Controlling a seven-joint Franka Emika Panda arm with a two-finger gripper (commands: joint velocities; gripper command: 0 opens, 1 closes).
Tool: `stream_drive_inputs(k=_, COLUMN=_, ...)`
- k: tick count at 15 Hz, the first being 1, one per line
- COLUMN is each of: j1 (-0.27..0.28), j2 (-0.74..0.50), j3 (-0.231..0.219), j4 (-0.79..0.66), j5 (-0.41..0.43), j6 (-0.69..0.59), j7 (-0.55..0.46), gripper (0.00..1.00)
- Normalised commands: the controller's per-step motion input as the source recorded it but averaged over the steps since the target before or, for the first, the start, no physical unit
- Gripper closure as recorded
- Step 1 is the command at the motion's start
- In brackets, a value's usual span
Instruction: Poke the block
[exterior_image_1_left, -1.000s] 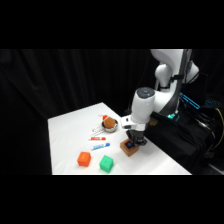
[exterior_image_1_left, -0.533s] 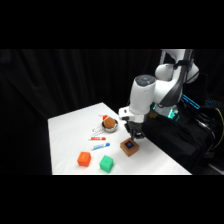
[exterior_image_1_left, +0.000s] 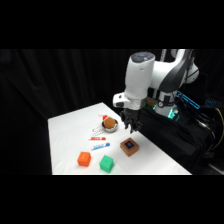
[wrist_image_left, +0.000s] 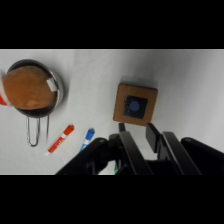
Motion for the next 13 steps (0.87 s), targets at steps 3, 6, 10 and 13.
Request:
stream_drive_inputs(k=3, j1=-0.125, j2=-0.18, j3=0.094, j4=0.14, j5=0.140, j6=-0.29, j7=-0.17, gripper=0.11)
stream_drive_inputs(k=6, j1=-0.112, j2=-0.21, j3=0.094, j4=0.13, j5=0.134, j6=-0.31, j7=-0.16, gripper=0.00)
stream_drive_inputs(k=10, j1=-0.116, j2=-0.14, j3=0.085, j4=0.20, j5=0.127, j6=-0.29, j7=-0.14, gripper=0.00)
stream_drive_inputs(k=13, j1=-0.121, j2=-0.01, j3=0.072, j4=0.23, j5=0.097, j6=-0.19, j7=-0.04, gripper=0.00)
